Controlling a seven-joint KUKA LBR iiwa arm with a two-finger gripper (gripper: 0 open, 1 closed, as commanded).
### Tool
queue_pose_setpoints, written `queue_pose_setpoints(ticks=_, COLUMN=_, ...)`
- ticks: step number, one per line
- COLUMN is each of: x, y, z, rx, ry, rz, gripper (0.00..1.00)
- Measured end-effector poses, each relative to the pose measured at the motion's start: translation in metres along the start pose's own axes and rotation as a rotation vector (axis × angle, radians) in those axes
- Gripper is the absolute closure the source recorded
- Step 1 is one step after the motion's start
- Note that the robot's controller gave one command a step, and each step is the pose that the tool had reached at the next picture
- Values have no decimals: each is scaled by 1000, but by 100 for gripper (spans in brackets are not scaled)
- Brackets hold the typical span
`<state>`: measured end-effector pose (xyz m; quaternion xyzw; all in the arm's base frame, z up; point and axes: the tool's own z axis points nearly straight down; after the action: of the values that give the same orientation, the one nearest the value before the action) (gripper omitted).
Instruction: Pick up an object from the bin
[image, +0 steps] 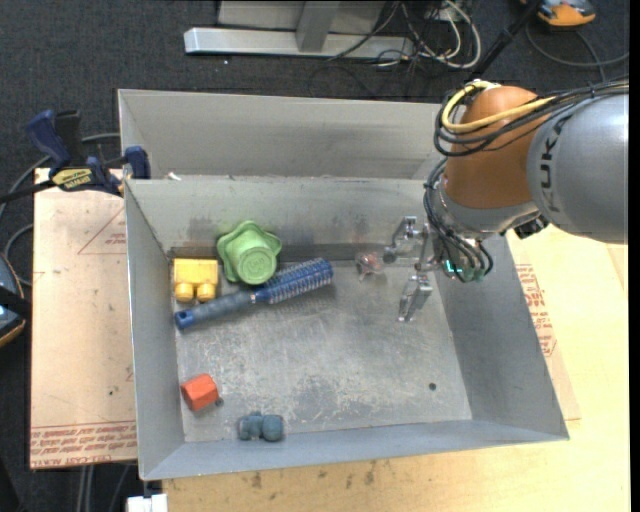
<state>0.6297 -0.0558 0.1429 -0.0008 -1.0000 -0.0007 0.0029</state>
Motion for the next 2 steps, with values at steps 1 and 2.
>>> queue_pose_setpoints(ticks=1, x=-17, y=91, z=-4, rx=-4, ry=-11, rz=41, gripper=0)
queue_pose_setpoints(ticks=2, x=-22, y=129, z=47, rx=-1, ry=-4, rz=211, gripper=0)
